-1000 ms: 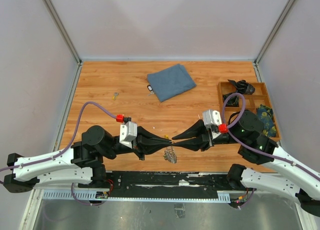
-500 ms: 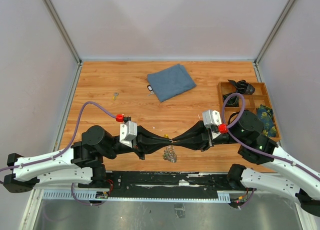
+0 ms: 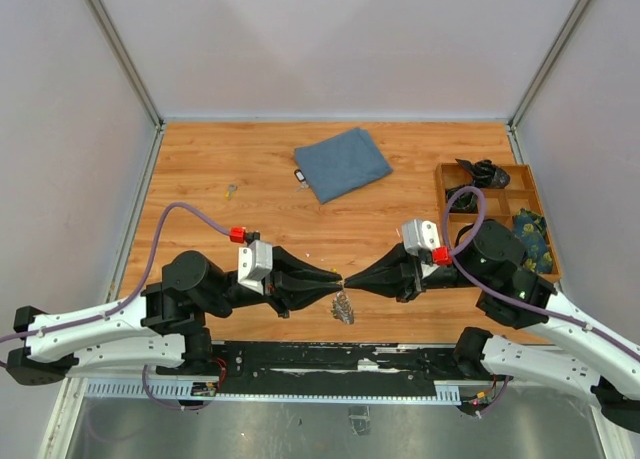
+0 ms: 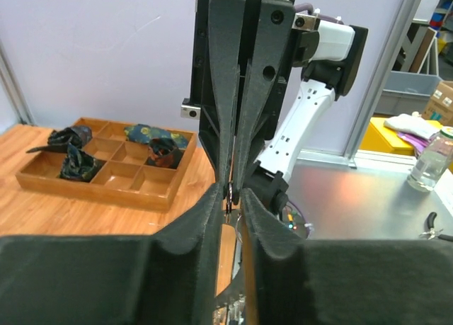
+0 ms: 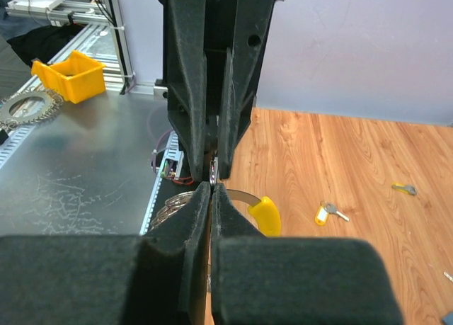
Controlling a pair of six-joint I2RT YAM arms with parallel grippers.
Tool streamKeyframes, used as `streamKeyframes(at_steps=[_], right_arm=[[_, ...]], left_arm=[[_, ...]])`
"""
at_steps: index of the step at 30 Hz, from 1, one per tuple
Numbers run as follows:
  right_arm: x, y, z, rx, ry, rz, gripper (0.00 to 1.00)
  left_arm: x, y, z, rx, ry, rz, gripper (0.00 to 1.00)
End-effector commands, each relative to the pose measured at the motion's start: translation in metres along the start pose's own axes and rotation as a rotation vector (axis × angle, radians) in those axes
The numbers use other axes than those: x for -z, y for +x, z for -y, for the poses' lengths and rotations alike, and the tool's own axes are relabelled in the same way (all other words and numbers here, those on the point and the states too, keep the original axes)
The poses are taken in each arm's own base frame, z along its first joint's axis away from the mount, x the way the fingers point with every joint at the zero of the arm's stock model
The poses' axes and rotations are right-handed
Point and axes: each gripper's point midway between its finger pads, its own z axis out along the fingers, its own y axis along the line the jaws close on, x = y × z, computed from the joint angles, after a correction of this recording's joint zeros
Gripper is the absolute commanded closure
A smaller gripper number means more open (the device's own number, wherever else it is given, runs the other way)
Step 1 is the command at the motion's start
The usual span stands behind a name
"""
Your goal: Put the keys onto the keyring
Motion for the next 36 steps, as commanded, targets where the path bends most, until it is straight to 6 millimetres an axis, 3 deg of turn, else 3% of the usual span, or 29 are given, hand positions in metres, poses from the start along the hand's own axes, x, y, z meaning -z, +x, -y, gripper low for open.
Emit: streamKeyframes(at_steps=[1, 8, 13, 21, 26, 36], right_arm=[[0.01, -0.014, 0.008, 0.066, 0.063, 0.004, 1.0], [0.022, -0.014, 0.012, 0.115, 0.11, -0.037, 1.0], [0.03, -0.016, 0.012, 0.156, 0.132, -0.03, 1.0], [0.025, -0.014, 0.014, 0.15, 0.12, -0.068, 1.0], [0.022, -0.017, 0.013, 0.146, 0.106, -0.048, 1.0], [0.023, -0.018, 0.011, 0.139, 0.101, -0.04, 1.0]], left_arm=[[0.003, -0.016, -0.002, 0.005, -0.017, 0.06, 0.74], [0.011, -0.02, -0.008, 0.051, -0.066, 0.062, 0.66], [0.012, -0.012, -0.015, 0.091, -0.119, 0.02, 0.66], [-0.005, -0.002, -0.008, 0.074, -0.064, -0.047, 0.6], [-0.014, 0.0, -0.007, 0.054, -0.049, -0.071, 0.59], [-0.01, -0.005, -0.008, 0.045, -0.059, -0.049, 0.64]])
